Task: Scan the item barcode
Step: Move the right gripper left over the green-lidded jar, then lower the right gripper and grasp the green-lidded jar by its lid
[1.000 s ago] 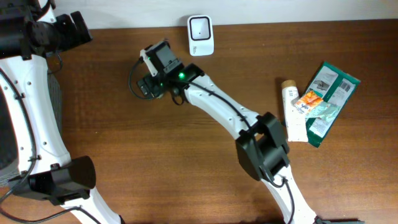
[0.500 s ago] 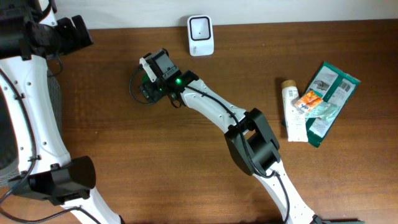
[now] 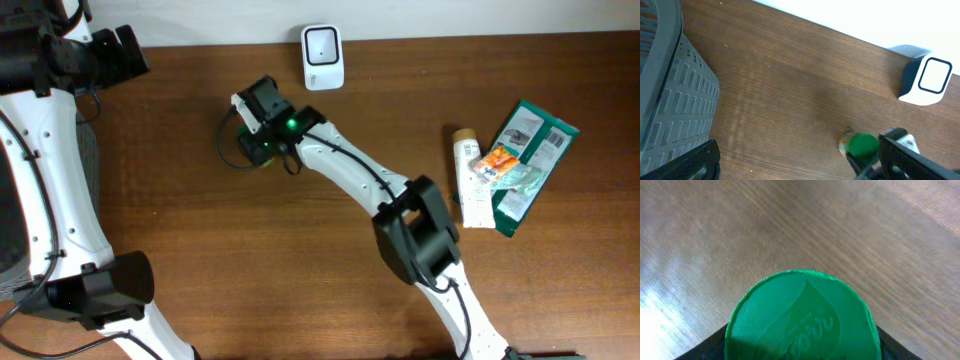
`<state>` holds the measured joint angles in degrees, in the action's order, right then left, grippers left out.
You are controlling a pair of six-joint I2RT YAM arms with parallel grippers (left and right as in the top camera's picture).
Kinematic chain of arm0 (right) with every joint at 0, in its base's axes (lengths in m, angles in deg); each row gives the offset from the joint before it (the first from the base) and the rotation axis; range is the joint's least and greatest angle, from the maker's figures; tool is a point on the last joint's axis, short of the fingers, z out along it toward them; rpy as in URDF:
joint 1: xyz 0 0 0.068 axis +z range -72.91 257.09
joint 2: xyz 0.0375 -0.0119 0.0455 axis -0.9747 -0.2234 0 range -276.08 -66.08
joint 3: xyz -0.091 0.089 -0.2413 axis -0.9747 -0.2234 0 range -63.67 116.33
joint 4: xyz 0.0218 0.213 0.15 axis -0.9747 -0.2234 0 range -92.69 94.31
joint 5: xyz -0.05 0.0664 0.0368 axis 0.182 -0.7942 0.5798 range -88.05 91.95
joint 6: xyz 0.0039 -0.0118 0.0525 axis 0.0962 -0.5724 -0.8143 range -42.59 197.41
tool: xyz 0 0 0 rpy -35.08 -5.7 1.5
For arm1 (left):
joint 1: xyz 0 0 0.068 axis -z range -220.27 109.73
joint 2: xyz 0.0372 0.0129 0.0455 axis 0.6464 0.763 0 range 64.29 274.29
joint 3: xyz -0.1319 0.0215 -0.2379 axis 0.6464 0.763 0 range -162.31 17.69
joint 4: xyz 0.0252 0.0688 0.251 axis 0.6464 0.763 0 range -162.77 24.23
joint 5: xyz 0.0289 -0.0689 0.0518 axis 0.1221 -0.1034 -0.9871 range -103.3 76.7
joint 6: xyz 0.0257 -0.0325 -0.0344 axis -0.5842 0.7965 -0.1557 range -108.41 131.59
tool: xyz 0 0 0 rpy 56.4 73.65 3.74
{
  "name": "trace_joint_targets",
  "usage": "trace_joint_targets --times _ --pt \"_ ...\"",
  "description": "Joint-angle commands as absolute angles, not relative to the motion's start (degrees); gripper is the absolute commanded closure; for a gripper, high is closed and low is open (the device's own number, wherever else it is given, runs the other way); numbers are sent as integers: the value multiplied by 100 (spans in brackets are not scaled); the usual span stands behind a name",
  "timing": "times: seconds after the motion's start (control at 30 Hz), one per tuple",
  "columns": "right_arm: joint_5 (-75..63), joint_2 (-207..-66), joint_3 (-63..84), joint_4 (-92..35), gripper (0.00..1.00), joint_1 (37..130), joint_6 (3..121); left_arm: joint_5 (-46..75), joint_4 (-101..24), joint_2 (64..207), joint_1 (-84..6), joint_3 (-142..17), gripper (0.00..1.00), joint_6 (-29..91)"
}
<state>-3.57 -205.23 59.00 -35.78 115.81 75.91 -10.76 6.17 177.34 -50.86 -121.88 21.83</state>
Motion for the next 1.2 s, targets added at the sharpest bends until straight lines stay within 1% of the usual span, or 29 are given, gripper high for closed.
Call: trace_joint_targets --times 0.0,0.03,0.07,0.13,0.17,0.3,0.4,0.5,0.6,0.83,0.9,0.93,1.07,1.13,1.17 --pt "-381 -19474 5968 -4538 39 11240 7569 -945 626 17710 -5077 -12203 1 2115" --pt "-381 -19310 5968 -5141 39 11065 7569 -685 623 17710 -5077 -12164 1 2115" --pt "-383 -19295 5968 -5401 39 10987 7569 -588 621 17710 -5068 -12111 1 2115" --pt "-383 -19321 5898 -6332 40 10714 7524 -516 562 17710 -4928 -11681 1 2277" --pt "-383 -19321 5789 -6415 40 10668 7526 -518 483 17710 -4826 -11408 1 2395" --pt "-383 -19321 5199 -6256 40 10663 7524 -518 -91 17710 -4308 -10389 1 2568" --pt "-383 -19321 4862 -5913 39 10668 7255 -564 -727 17710 -3763 -9628 1 2568" --pt "-381 -19321 4860 -5823 39 10668 7257 -654 -942 17710 -3484 -9478 1 2568" --pt "-381 -19321 4862 -5978 28 10668 7268 -844 -977 17710 -3414 -9478 1 2566" --pt "-381 -19321 4860 -6129 21 10668 7270 -870 -1047 17710 -3414 -9478 1 2566" --pt "-381 -19321 4860 -6053 18 10668 7263 -1089 -1073 17710 -3414 -9478 1 2566" --pt "-383 -19325 4823 -5959 14 10670 7224 -1286 -1101 17710 -3414 -9478 1 2566" --pt "-381 -19386 4342 -5428 18 10668 6632 -2116 -1193 17710 -3414 -9478 1 2570" --pt "-361 -19391 4261 -5388 19 10668 6638 -2225 -1191 17710 -3414 -9478 1 2568" --pt "-296 -19391 4261 -5390 22 10668 6645 -2239 -1189 17710 -3414 -9478 1 2566"
